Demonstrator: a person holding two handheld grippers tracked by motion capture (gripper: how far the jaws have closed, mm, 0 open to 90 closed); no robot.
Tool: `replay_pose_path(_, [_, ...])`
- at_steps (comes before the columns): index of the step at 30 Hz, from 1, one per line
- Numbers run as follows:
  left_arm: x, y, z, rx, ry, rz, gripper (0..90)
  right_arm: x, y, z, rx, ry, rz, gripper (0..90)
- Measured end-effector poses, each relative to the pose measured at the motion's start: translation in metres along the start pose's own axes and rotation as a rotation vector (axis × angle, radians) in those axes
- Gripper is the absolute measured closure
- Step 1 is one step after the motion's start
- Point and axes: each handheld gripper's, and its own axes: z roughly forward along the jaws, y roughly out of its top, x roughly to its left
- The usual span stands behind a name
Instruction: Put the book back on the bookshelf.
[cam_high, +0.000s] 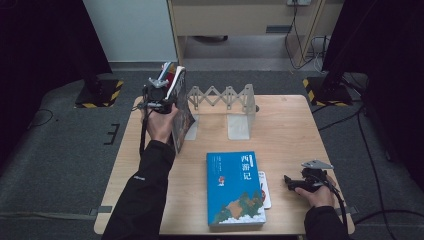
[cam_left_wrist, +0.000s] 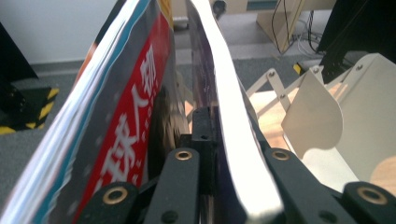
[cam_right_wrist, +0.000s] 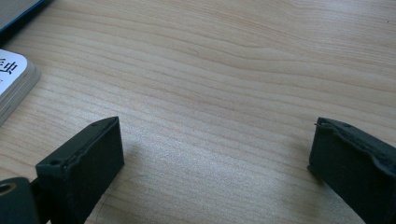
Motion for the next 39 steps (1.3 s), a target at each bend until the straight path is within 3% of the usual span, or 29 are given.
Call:
replay_pose_path(10, [-0.003, -0.003, -0.006, 0.036, -0.042, -0.015, 79.4, 0.000, 0.000, 0.000, 0.000, 0.000, 0.000, 3.0])
replay_pose_path(21, [-0.006, -0.002, 0.016, 0.081, -0.057, -0.037, 75.0, 0.000, 0.000, 0.000, 0.000, 0.006, -0.011, 3.0])
replay_pose_path(26, [-0.005, -0.001, 0.017, 0.077, -0.029, -0.015, 81.3, 0.000, 0.000, 0.000, -0.002, 0.006, -0.011, 3.0])
replay_pose_path(31, [-0.003, -0.003, 0.019, 0.025, 0.012, -0.017, 81.7, 0.000, 0.000, 0.000, -0.002, 0.007, -0.011, 2.9])
replay_pose_path(32, [-0.003, -0.004, 0.020, -0.020, 0.029, -0.023, 81.7, 0.000, 0.000, 0.000, -0.001, 0.007, -0.008, 2.9])
replay_pose_path(34, [-0.004, -0.003, 0.021, -0.050, 0.046, -0.029, 81.7, 0.000, 0.000, 0.001, -0.002, 0.006, -0.010, 2.9])
replay_pose_path(39, [-0.005, 0.000, 0.027, 0.002, 0.090, -0.042, 81.6, 0.001, 0.001, 0.001, -0.001, 0.006, -0.012, 2.9])
